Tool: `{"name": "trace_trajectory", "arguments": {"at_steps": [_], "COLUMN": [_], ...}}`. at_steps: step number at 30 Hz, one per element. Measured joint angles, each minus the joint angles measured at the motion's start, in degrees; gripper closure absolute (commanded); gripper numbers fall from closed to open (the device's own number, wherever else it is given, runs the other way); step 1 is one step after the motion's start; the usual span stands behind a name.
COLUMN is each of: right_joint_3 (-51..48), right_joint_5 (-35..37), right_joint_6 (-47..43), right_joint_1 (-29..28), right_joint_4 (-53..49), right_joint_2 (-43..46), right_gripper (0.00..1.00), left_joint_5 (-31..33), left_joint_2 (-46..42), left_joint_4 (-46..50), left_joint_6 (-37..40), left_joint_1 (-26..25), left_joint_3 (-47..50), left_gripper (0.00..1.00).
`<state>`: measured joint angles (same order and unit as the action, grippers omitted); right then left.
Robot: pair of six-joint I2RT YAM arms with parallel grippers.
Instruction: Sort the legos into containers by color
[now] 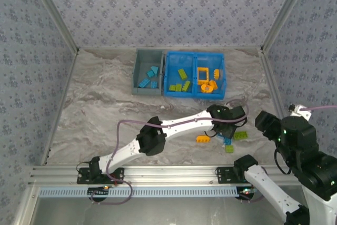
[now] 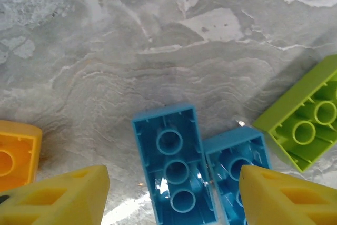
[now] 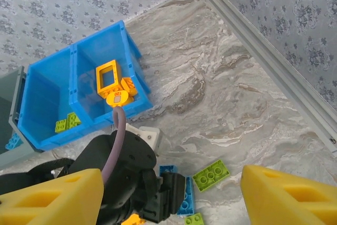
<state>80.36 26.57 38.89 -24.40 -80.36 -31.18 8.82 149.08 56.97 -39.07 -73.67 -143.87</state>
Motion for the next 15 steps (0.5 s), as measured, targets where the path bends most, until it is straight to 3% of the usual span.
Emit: {"name": "trace_trajectory", "arguments": {"at_steps": [15], "right_joint_3": [-3.1], "right_joint_5": [-3.4], "right_joint_6": [2.9], "right_joint_1": [0.0], "right_joint_4": [-2.1], "right_joint_2": [1.0], "right_gripper": [0.32], "left_joint_5": [-3.5], "left_joint_2": [2.9], "left_joint_4": [-3.2], "left_joint_6": [-1.2], "left_joint_1": [2.1], "left_joint_3": [-1.7], "left_gripper": [0.43]}}
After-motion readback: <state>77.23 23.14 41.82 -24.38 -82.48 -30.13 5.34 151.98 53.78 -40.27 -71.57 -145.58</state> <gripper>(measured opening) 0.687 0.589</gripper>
